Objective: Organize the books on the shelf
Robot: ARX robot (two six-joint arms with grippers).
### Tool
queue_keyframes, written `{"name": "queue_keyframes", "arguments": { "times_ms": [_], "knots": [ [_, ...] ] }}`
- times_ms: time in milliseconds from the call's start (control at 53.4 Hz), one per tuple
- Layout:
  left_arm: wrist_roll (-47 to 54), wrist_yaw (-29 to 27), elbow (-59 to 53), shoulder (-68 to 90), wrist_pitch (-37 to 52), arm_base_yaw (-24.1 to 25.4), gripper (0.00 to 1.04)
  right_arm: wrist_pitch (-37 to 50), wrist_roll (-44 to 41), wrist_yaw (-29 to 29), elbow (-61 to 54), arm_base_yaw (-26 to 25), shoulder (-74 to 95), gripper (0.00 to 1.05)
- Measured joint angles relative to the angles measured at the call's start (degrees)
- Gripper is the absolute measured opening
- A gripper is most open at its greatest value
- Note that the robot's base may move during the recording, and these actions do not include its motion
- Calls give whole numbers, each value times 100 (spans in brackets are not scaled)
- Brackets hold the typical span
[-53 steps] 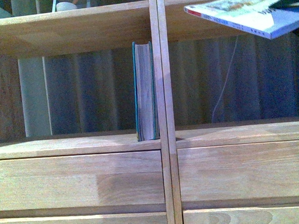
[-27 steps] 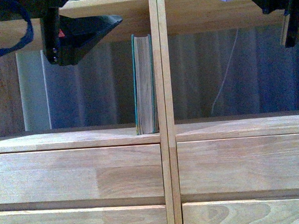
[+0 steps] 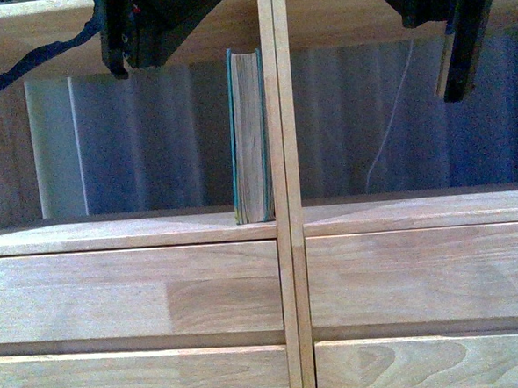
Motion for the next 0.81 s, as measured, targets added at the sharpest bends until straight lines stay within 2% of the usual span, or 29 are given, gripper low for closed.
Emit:
{"name": "queue_keyframes", "arguments": {
  "times_ms": [94,131,431,693,805],
  "knots": [
    [-4,-72,0,0,96,2,57,52,-4,22,-2,61,0,15],
    [-4,-111,-2,0,146,7,51,81,-13,50,-2,79,0,19],
    [-308,-151,-66,-68,393,234,9,164,-55,83,-2,170,-7,63],
    [-389,-219,-63,-326,535,872,7,164,-146,2,-229,-26,-39,99],
    [-302,-310,-4,-339,437,1241,7,127,-210,-144,-501,-190,-125,98]
  ]
}}
